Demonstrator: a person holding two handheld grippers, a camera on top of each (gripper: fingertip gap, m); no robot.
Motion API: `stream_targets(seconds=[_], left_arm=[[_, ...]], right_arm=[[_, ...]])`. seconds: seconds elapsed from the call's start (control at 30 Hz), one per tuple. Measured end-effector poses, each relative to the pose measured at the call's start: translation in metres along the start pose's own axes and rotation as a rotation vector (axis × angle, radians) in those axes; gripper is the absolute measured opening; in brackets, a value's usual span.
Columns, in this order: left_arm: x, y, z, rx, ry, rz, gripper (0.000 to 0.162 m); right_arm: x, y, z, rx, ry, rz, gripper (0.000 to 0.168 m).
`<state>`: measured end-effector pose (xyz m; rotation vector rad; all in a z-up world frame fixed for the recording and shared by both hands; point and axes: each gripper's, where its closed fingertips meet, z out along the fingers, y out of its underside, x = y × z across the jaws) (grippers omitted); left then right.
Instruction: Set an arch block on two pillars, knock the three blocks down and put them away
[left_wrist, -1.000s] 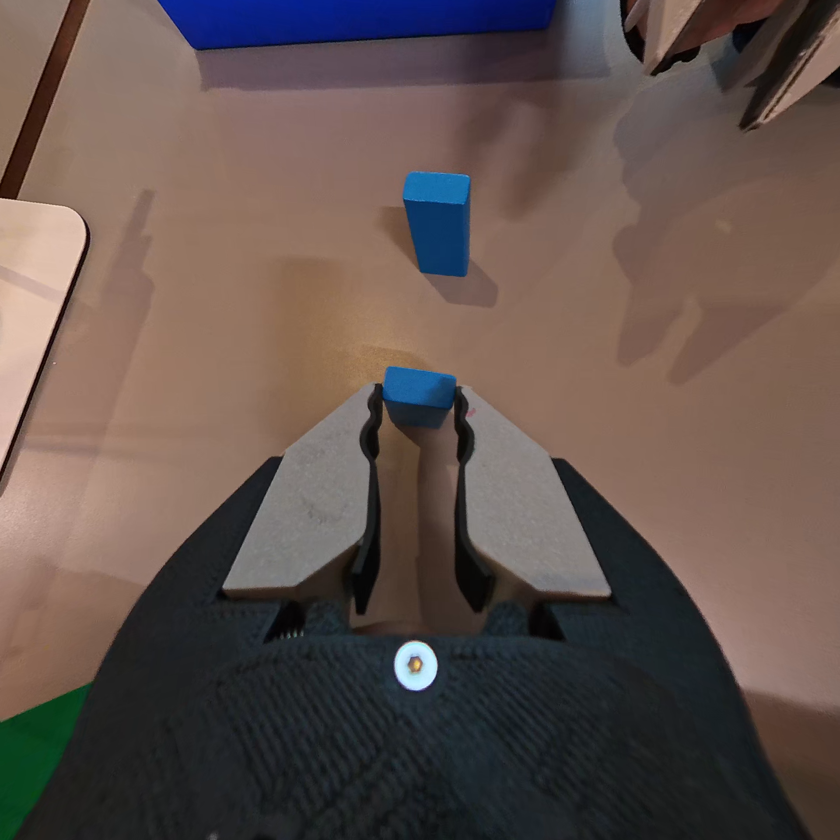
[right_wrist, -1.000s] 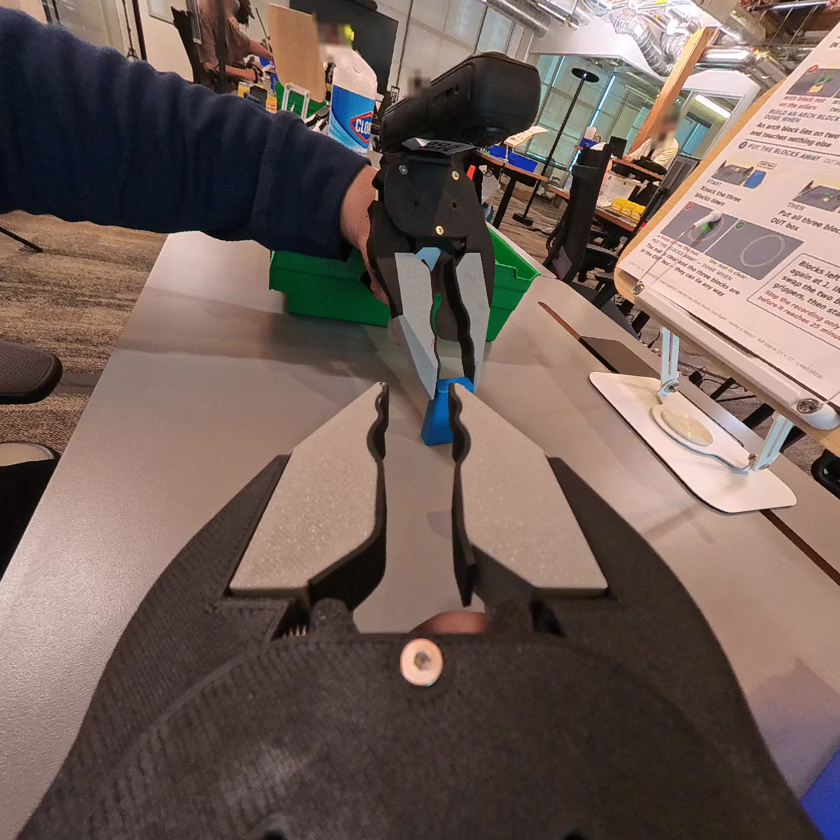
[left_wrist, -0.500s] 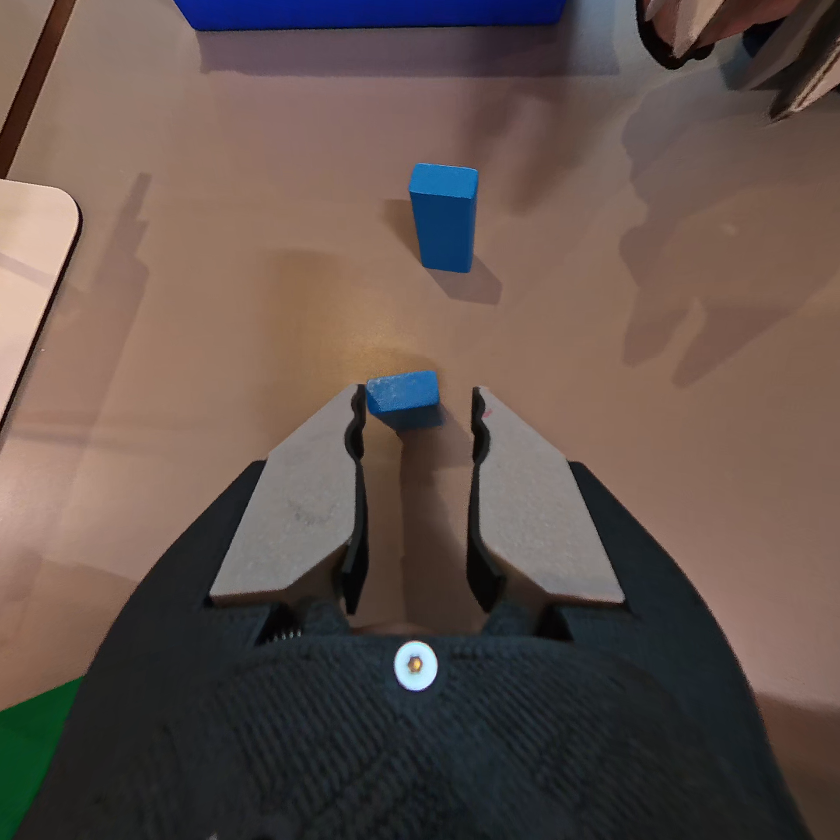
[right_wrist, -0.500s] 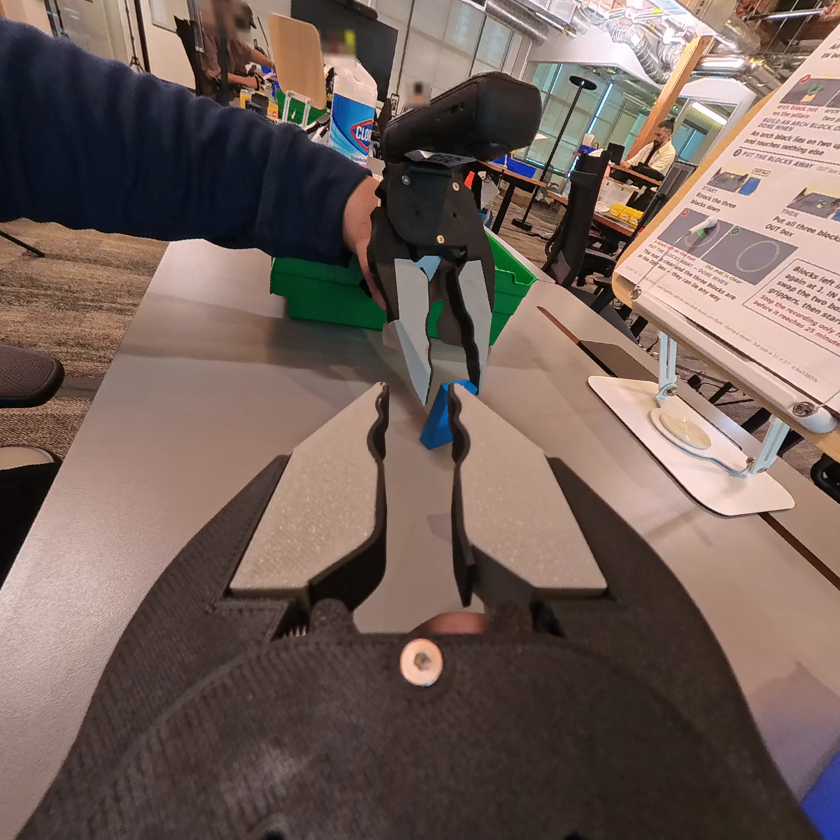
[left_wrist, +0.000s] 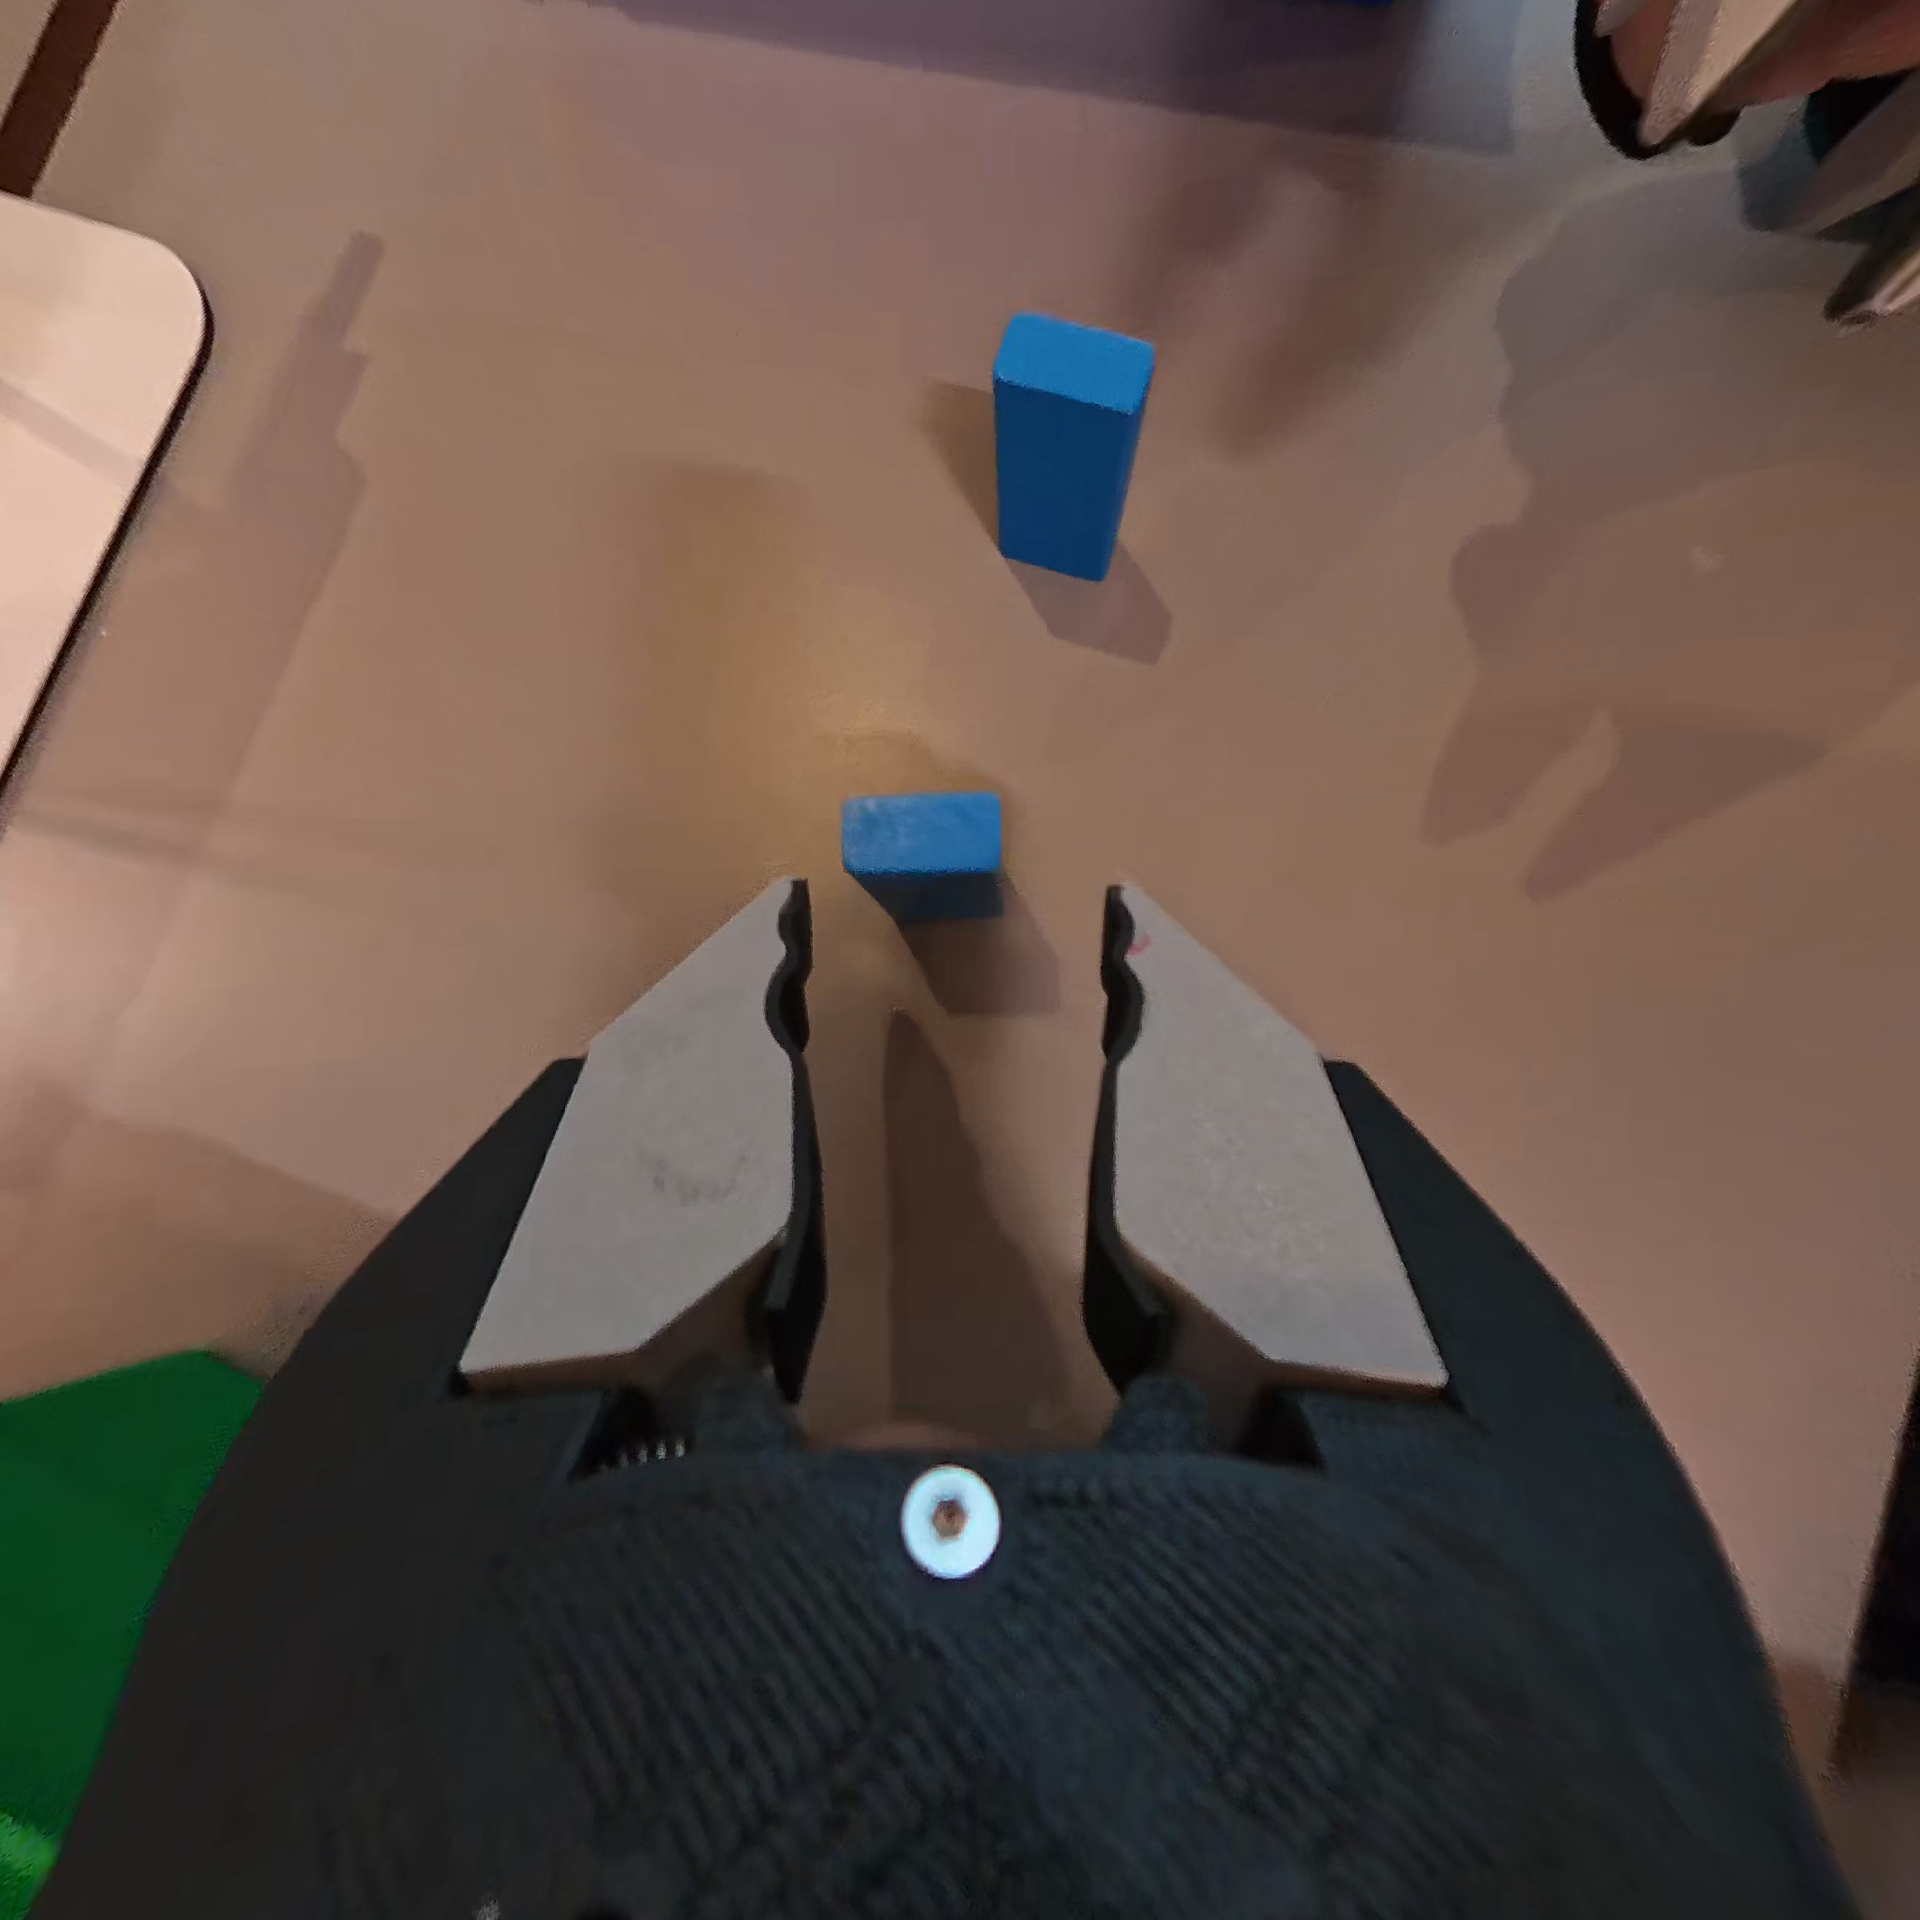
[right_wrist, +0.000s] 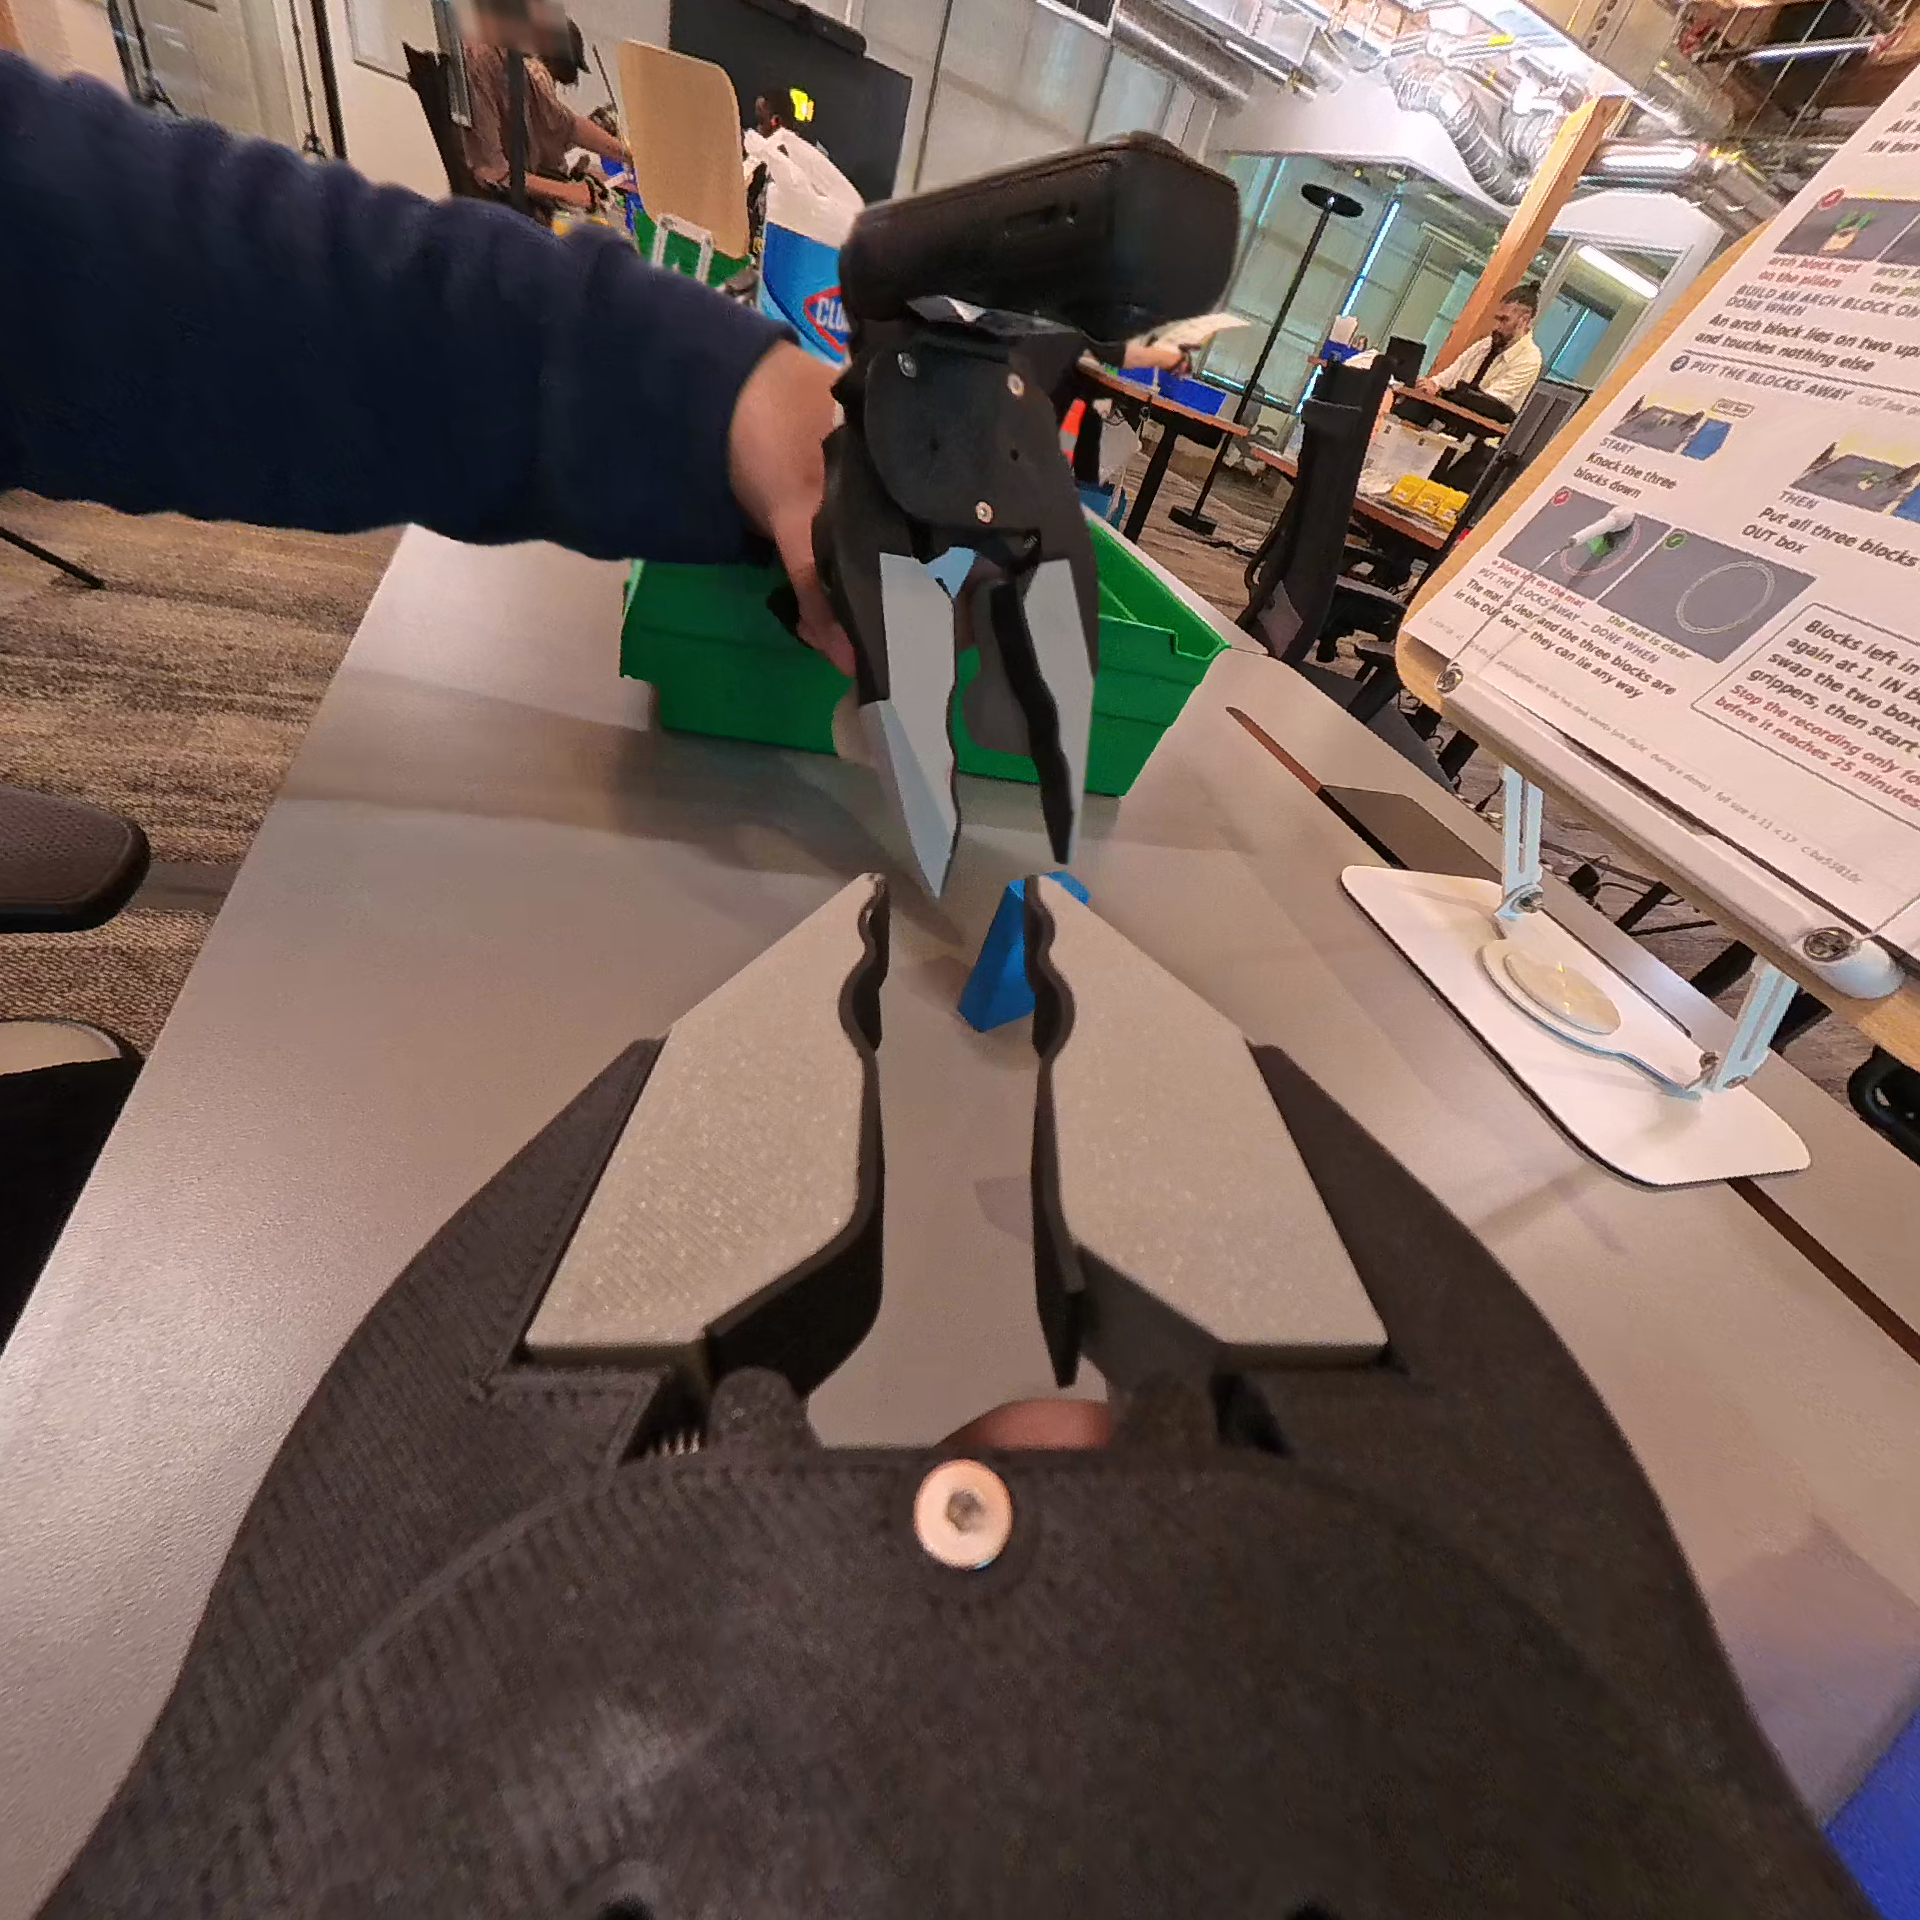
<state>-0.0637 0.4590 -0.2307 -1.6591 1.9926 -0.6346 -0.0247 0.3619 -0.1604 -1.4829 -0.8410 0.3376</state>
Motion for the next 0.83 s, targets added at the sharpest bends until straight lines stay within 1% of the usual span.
stream_targets(seconds=[0.07,0.1,0.13,0.17,0.2,0.3,0.37,0.47,0.57,0.67,0.73,0.83], left_arm=[[0.007,0.007,-0.006,-0.035,-0.009,-0.029,0.05],[0.012,0.011,-0.007,-0.057,-0.003,-0.047,0.045],[0.013,0.016,-0.008,-0.085,-0.018,-0.07,0.031],[0.01,0.02,-0.008,-0.111,-0.047,-0.096,0.012],[0.007,0.022,-0.008,-0.128,-0.074,-0.122,0.0],[-0.008,0.022,-0.004,-0.129,-0.141,-0.217,0.0],[-0.013,0.022,0.003,-0.128,-0.146,-0.265,0.0],[-0.019,0.02,0.01,-0.123,-0.153,-0.287,0.0],[-0.016,0.016,0.013,-0.1,-0.114,-0.286,0.0],[-0.008,0.021,0.011,-0.117,-0.065,-0.272,0.014],[-0.008,0.026,0.009,-0.135,-0.068,-0.27,0.022],[0.0,0.023,0.008,-0.101,-0.024,-0.277,0.024]], right_arm=[[0.0,-0.001,0.0,0.003,0.0,-0.002,0.022],[0.0,-0.002,0.0,0.005,0.0,-0.003,0.022],[0.0,-0.002,0.0,0.005,0.0,-0.004,0.022],[0.0,-0.002,0.0,0.006,0.001,-0.004,0.023],[0.0,-0.001,0.0,0.005,0.001,-0.003,0.023],[0.001,-0.001,0.0,0.002,0.006,-0.003,0.023],[0.001,-0.001,-0.001,0.004,0.01,-0.002,0.022],[0.003,-0.004,-0.003,0.02,0.016,0.001,0.022],[0.004,-0.006,-0.005,0.03,0.017,0.005,0.022],[0.003,-0.007,-0.005,0.029,0.014,-0.001,0.023],[0.002,-0.007,-0.004,0.027,0.012,-0.006,0.023],[0.002,-0.008,-0.004,0.028,0.009,-0.009,0.022]])
